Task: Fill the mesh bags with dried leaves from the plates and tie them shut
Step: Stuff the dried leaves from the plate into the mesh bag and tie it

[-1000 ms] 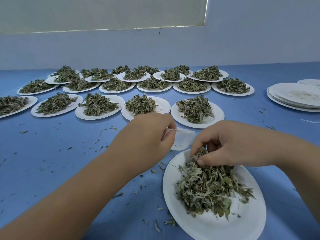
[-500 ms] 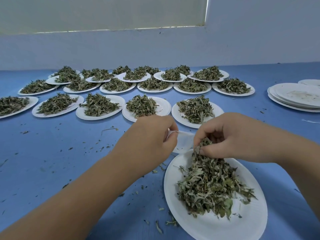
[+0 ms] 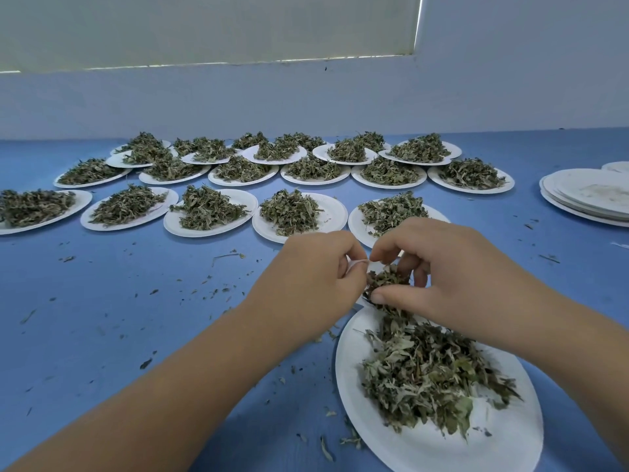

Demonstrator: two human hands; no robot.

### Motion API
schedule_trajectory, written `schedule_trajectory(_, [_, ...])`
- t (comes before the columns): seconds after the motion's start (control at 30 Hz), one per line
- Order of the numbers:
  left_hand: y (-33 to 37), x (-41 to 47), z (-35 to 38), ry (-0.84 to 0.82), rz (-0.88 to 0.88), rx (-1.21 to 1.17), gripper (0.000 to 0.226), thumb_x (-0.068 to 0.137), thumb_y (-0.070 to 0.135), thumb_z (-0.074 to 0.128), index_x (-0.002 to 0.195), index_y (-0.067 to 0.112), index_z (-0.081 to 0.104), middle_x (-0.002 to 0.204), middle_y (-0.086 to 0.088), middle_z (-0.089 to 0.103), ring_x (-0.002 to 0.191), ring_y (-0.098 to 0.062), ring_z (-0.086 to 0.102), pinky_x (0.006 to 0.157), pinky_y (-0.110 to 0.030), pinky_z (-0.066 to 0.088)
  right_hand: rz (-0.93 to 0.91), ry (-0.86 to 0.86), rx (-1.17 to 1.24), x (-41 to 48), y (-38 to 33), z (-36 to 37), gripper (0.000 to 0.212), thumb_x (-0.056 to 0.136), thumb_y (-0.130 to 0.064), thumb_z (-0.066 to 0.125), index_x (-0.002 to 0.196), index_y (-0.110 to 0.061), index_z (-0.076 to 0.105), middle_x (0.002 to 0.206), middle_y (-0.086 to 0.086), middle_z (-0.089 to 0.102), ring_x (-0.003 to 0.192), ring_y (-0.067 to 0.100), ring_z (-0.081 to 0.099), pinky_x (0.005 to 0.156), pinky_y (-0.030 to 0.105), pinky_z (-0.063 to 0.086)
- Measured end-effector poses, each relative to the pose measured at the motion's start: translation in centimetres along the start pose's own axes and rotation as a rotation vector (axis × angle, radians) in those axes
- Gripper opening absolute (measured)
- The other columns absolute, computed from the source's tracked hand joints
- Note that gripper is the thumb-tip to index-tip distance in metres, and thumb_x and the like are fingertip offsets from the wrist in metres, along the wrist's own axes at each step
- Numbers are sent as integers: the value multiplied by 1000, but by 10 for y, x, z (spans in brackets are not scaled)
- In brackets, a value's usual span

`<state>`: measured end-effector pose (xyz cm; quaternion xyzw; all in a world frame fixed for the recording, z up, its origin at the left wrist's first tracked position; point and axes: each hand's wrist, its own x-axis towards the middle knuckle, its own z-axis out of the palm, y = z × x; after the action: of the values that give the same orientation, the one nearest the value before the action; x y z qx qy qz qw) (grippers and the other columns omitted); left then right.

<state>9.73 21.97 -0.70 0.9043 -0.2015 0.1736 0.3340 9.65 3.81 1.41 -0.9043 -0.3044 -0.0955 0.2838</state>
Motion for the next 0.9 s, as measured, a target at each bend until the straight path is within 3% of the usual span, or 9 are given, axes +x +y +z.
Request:
schedule_trajectory(0.1, [-1, 0, 0, 7, -12, -18, 7, 87, 18, 64, 80, 17, 66, 57, -3, 56, 61, -7, 46, 53, -12, 32, -15, 9, -7, 0, -2, 0, 25, 70, -44, 65, 91, -37, 57, 84, -20, 52, 83, -5, 55, 71, 5, 38])
schedule_trajectory(0.27, [-2, -1, 1, 7, -9, -45, 8, 86, 16, 64, 79, 16, 66, 57, -5, 56, 59, -8, 46, 54, -10, 33, -28, 45, -44, 0, -1, 2, 24, 76, -27, 74, 87, -33, 53, 80, -16, 53, 82, -2, 53, 70, 8, 40])
schedule_trajectory(0.37, [-1, -1, 2, -1, -17, -79, 9, 86, 16, 64, 78, 16, 66, 57, -7, 56, 56, -9, 45, 53, -11, 34, -6, 37, -85, -1, -2, 4, 26, 77, -30, 74, 87, -34, 51, 77, -17, 56, 80, -2, 52, 64, 11, 39])
schedule_trajectory(0.53, [1, -1, 1, -18, -22, -92, 8, 85, 13, 63, 79, 15, 67, 57, -9, 55, 51, -9, 42, 52, -11, 33, -20, 54, -148, -2, -4, 6, 14, 77, -30, 76, 76, -25, 62, 69, -14, 53, 70, 3, 52, 62, 22, 41])
schedule_trajectory(0.67, [1, -2, 3, -48, -40, -95, 9, 84, 15, 64, 78, 20, 69, 59, -6, 55, 53, -7, 43, 51, -15, 35, 46, 77, -163, -2, -2, 11, 6, 80, -33, 73, 77, -31, 68, 67, -17, 53, 63, -1, 48, 61, 30, 44])
schedule_trajectory(0.83, [0, -1, 2, -55, -61, -159, 9, 86, 16, 66, 77, 19, 68, 60, -7, 55, 47, -4, 40, 49, -12, 32, 23, 78, -128, -1, 0, 11, 11, 81, -40, 67, 79, -32, 76, 73, -12, 55, 60, -1, 46, 56, 26, 36])
schedule_trajectory(0.9, [0, -1, 1, -36, -80, -188, 10, 87, 18, 66, 77, 19, 67, 58, -7, 54, 46, -4, 38, 48, -10, 31, 42, 91, -49, -1, -1, 8, 16, 81, -43, 60, 75, -35, 73, 73, -13, 56, 67, -1, 51, 56, 17, 33])
